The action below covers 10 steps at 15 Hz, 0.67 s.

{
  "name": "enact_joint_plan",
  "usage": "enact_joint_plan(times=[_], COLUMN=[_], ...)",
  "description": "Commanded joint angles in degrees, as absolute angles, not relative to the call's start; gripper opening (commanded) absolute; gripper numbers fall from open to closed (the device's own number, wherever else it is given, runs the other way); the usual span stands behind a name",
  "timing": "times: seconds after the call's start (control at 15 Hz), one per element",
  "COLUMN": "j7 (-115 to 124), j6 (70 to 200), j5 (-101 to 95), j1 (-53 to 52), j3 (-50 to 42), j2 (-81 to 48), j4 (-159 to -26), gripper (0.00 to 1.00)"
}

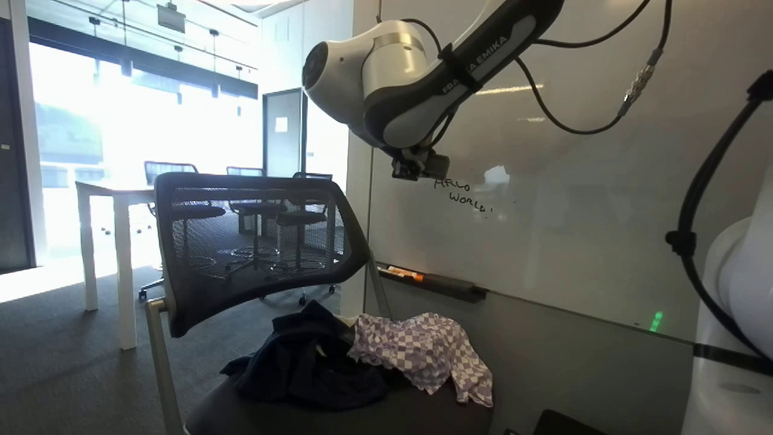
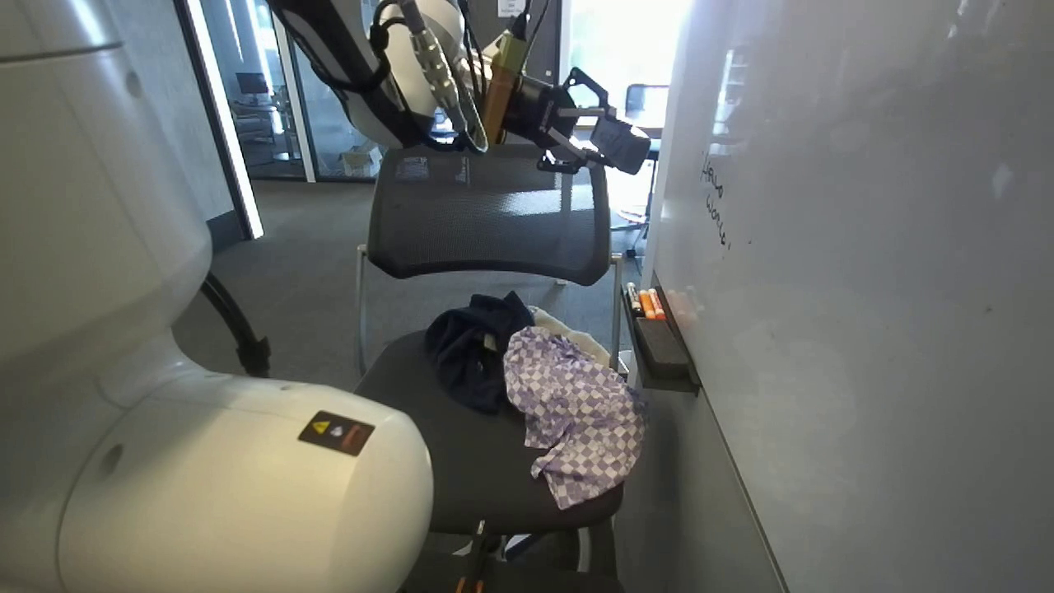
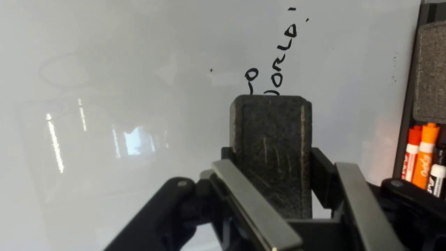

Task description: Use the duster to erase the markings on the board

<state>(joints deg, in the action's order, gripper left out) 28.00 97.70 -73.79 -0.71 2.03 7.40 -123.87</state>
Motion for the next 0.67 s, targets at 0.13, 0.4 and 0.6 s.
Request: enact_joint_plan(times=[0.13,0.4,0.6], j7=[35.62,38.42,39.20], j6=[93.34,95.05,97.81], j5=[-77.26,-78.47,-81.77], j1=[-0.31,0.51,1.10], j3=[1.34,-0.21,-1.25], j2=[4.20,2.43,1.19], j4=[-123.49,-123.15,-122.46], gripper=[0.29,0.29,0.29])
